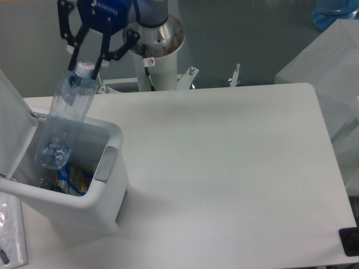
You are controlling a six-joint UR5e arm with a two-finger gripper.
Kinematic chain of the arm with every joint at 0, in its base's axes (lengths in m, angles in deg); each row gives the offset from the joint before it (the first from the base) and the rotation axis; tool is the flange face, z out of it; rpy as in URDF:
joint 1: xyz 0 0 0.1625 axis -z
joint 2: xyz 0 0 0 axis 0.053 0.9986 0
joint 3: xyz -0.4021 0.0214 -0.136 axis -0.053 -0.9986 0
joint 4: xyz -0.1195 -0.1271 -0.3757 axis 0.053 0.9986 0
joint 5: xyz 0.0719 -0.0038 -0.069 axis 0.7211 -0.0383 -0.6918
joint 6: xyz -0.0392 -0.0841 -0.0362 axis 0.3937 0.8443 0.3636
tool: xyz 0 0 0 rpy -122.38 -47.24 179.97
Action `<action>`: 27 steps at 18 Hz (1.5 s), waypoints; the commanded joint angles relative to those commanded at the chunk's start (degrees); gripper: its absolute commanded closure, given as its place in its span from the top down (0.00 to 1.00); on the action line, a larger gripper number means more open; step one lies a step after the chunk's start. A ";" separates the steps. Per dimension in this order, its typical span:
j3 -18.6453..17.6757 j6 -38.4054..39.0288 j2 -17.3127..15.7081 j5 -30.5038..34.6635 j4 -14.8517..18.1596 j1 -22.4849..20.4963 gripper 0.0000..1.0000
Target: Place the trash in the trash can
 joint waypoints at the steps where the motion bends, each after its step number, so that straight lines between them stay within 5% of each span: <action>1: -0.17 0.00 0.44 0.26 -0.09 0.00 0.39; 3: -0.09 -0.09 1.50 0.44 -0.18 0.18 0.55; 5: 0.35 -0.26 2.20 0.53 -0.26 0.18 0.91; 6: 0.35 -1.74 2.29 0.53 -0.26 0.18 1.00; 9: 1.05 -2.46 2.99 0.53 -0.26 0.18 1.00; 13: 4.47 -3.51 7.99 0.53 -0.35 -1.22 1.00; 24: 2.37 -32.67 17.49 1.06 -0.26 -18.98 1.00; 27: 2.28 -38.91 19.78 12.52 -0.26 -19.95 1.00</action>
